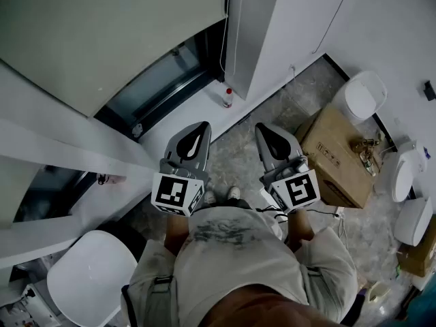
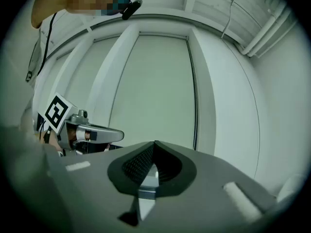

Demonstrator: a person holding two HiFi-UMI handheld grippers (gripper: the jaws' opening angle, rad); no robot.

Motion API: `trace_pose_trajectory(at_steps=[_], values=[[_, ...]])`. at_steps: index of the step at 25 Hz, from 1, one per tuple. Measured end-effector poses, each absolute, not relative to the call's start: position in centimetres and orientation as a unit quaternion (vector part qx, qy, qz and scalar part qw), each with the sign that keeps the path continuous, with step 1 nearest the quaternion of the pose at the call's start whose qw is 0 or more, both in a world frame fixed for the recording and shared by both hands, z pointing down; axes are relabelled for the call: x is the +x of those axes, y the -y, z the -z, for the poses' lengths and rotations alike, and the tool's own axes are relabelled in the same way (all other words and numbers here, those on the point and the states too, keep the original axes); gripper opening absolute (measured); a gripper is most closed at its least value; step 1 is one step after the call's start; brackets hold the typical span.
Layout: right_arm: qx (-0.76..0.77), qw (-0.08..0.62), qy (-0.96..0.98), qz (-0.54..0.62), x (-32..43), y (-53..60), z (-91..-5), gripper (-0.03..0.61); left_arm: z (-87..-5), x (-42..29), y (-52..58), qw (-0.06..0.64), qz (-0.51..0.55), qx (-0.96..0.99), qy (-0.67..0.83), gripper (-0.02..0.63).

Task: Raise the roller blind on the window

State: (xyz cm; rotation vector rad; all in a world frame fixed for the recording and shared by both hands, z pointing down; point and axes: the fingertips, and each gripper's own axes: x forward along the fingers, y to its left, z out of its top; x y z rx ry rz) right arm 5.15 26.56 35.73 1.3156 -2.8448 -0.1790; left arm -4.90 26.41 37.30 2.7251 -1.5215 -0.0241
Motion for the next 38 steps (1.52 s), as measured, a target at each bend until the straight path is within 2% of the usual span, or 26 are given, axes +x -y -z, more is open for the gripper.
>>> trace_pose_trajectory(at_steps=[9, 22, 30, 35, 38], values=[[0.415, -0.028, 0.909, 0.035, 5.8, -26.2, -35.8, 0.009, -38.0, -3.9, -25.8, 0.014, 0.008, 0.873, 0.487, 0.003], [0.404, -0.012, 0.913, 0.060, 8.5, -24.2, -36.2, 0.011, -37.9, -0.9, -24.2, 0.013, 0.005, 0.862, 0.506, 0.004], [0.416, -0.011, 0.907, 0.063, 7.2, -21.0, -36.9, 0.011, -38.3, -2.4, -21.0, 0.010, 0.008, 0.866, 0.500, 0.004], [0.437, 0.032, 0.898, 0.036, 6.8, -18.2, -38.0, 0.011, -38.5, -3.1, -17.9, 0.013, 0.004, 0.872, 0.490, 0.004], [0.437, 0.018, 0.898, 0.047, 6.0, -16.3, -37.4, 0.011, -38.4, -3.6, -15.9, 0.015, 0.003, 0.875, 0.483, 0.003]])
